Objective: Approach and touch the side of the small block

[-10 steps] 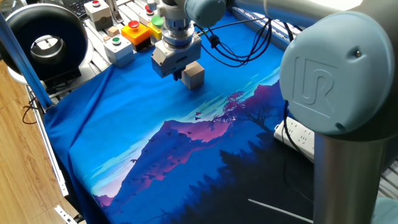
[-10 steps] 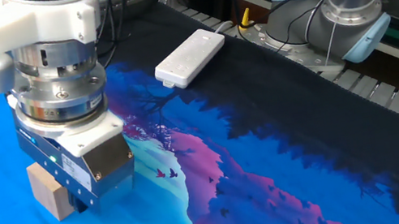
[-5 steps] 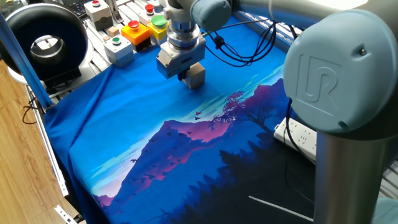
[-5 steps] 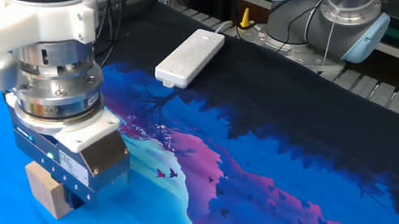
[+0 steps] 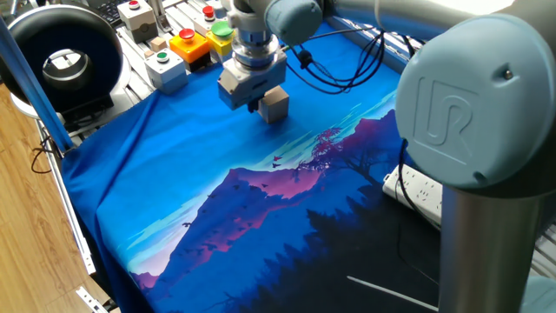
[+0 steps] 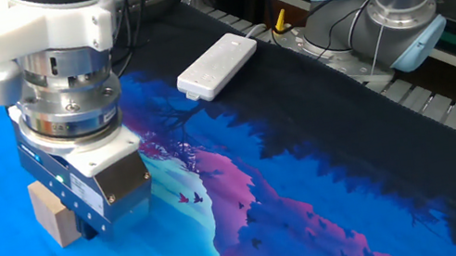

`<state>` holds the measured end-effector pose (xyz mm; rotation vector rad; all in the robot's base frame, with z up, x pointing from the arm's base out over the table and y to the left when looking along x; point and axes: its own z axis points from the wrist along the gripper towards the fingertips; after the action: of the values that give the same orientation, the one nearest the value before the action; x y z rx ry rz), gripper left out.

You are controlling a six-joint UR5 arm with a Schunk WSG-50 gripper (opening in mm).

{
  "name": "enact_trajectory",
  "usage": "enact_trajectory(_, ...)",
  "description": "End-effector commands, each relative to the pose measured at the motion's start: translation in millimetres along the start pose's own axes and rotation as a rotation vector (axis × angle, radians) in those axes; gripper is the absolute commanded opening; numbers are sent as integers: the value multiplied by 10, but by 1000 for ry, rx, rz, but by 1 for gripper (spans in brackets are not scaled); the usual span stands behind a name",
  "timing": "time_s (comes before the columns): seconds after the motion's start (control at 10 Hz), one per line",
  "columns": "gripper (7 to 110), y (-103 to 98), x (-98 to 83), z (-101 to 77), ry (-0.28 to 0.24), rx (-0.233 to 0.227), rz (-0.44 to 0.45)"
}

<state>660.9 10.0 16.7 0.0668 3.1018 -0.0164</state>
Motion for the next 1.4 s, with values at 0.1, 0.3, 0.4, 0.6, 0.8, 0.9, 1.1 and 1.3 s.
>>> enact_trajectory(0.1,7,92,81,-335,38,-62,-4)
enact_trajectory(0.3,7,-130,147,-456,53,-54,-42)
enact_trajectory(0.4,7,-232,202,-493,72,-50,-54)
enact_trajectory(0.6,7,-265,197,-482,70,-15,-38)
enact_trajectory(0.8,7,-247,131,-478,49,-9,-64)
enact_trajectory(0.9,7,-308,132,-446,61,12,-76)
enact_trajectory(1.1,7,-312,133,-420,72,13,-73)
enact_trajectory(1.3,7,-323,156,-415,84,18,-91)
